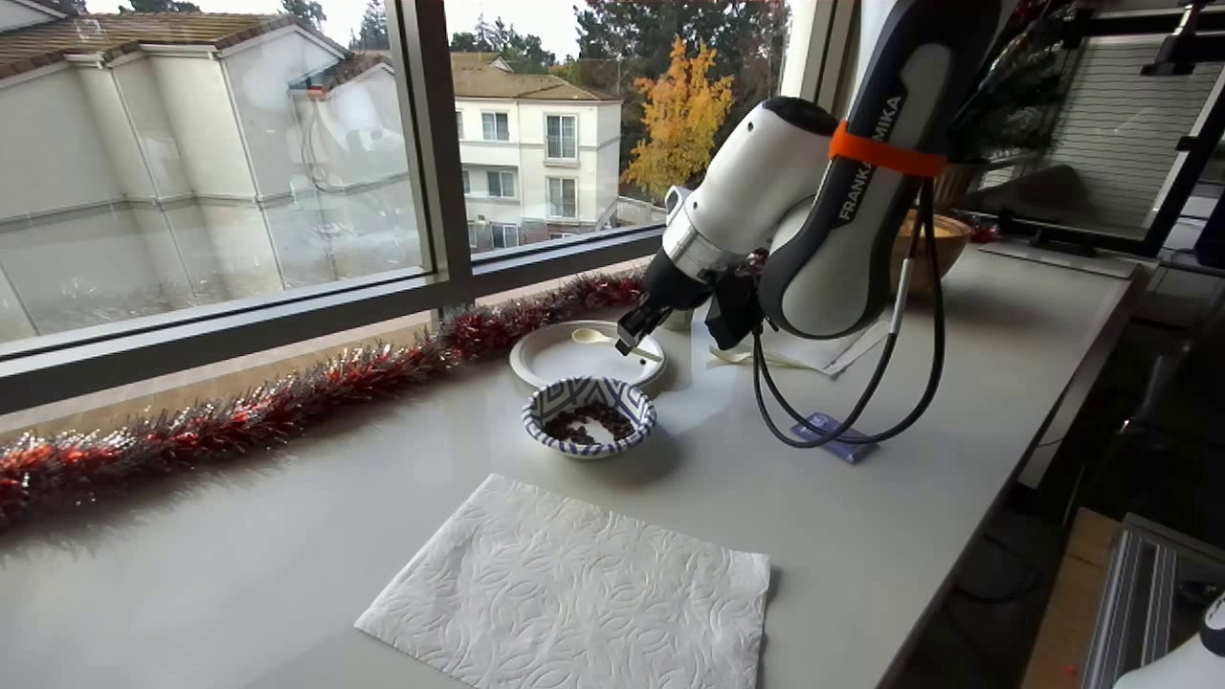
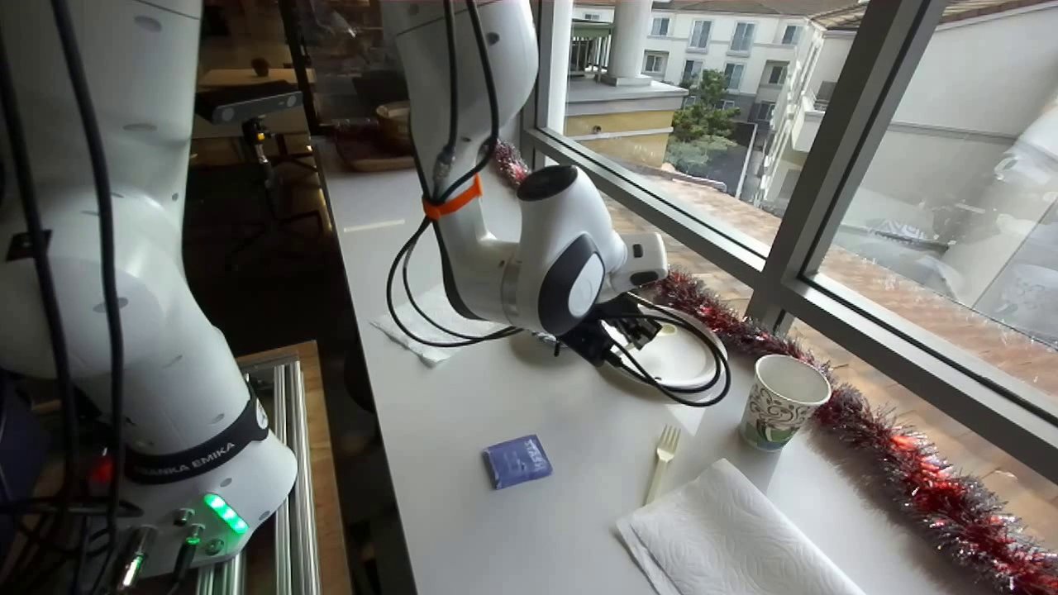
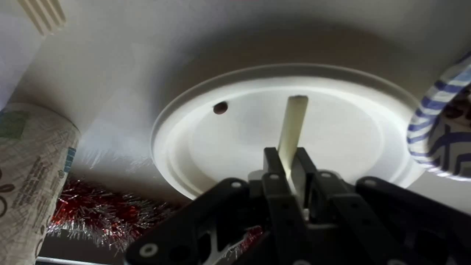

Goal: Use the white spoon to place the contents in the bowl into the coffee cup on the right.

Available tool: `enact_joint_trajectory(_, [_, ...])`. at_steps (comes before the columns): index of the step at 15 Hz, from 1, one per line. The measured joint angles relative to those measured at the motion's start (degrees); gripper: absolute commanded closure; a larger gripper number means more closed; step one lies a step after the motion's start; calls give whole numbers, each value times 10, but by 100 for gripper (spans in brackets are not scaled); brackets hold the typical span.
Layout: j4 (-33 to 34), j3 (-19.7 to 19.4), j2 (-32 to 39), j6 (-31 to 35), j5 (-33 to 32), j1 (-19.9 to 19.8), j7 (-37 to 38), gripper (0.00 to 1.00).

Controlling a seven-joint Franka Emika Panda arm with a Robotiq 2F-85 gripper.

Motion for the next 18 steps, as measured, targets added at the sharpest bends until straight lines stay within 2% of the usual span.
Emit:
enact_joint_trajectory(4, [68,91,50,-2,-40,-104,25,97])
enact_joint_trajectory(5, [80,112,59,-4,-50,-126,28,62])
enact_joint_trajectory(6, [90,131,66,-8,-57,-145,28,61])
enact_joint_trajectory(10, [112,204,79,-47,-84,-214,30,35])
enact_joint_trajectory(12, [107,256,72,-89,-100,-257,32,21])
enact_joint_trajectory(14, [86,325,50,-140,-104,-311,31,6])
enact_joint_trajectory(16, [49,401,12,-184,-103,-371,27,0])
enact_joint_trajectory(18, [12,469,-36,-222,-92,-426,26,0])
